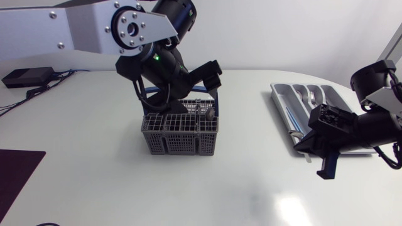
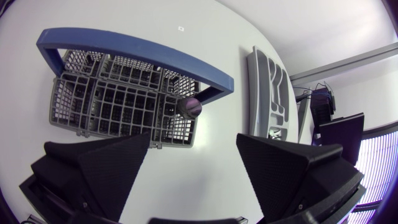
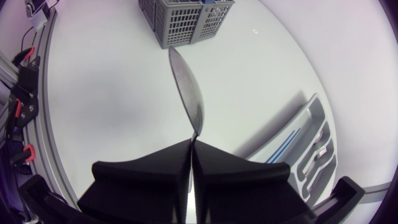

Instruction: Unload the cutlery basket into the drawer organizer.

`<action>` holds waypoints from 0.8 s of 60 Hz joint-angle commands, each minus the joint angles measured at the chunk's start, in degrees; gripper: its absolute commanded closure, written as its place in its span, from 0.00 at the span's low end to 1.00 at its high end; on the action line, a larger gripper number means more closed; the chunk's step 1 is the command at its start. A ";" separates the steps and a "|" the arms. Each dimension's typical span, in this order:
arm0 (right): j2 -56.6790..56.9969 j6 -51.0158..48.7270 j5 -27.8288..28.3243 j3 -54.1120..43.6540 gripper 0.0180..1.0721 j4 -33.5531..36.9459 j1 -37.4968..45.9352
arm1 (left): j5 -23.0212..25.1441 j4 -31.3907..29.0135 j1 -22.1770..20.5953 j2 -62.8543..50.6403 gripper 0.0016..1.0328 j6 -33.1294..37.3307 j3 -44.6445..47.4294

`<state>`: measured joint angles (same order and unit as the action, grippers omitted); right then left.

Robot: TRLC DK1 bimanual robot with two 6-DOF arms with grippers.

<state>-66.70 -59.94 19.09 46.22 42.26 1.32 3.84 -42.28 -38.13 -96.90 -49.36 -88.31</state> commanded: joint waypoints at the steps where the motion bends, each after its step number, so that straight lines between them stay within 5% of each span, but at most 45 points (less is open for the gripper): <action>1: -2.47 -6.33 0.33 1.60 0.94 0.98 3.34 | -1.02 0.36 -0.89 -0.83 0.05 1.20 1.13; 23: -12.05 -25.66 -2.13 5.73 0.94 0.54 15.64 | -7.88 -0.08 -3.53 -3.12 0.05 1.20 -0.37; 48: -26.99 -36.21 -10.04 13.29 0.94 -9.65 24.08 | -9.37 -0.34 -3.53 -3.03 0.05 1.20 0.69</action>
<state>-90.24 -92.77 10.11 56.80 33.67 23.86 -4.91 -42.13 -41.39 -99.00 -48.99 -88.33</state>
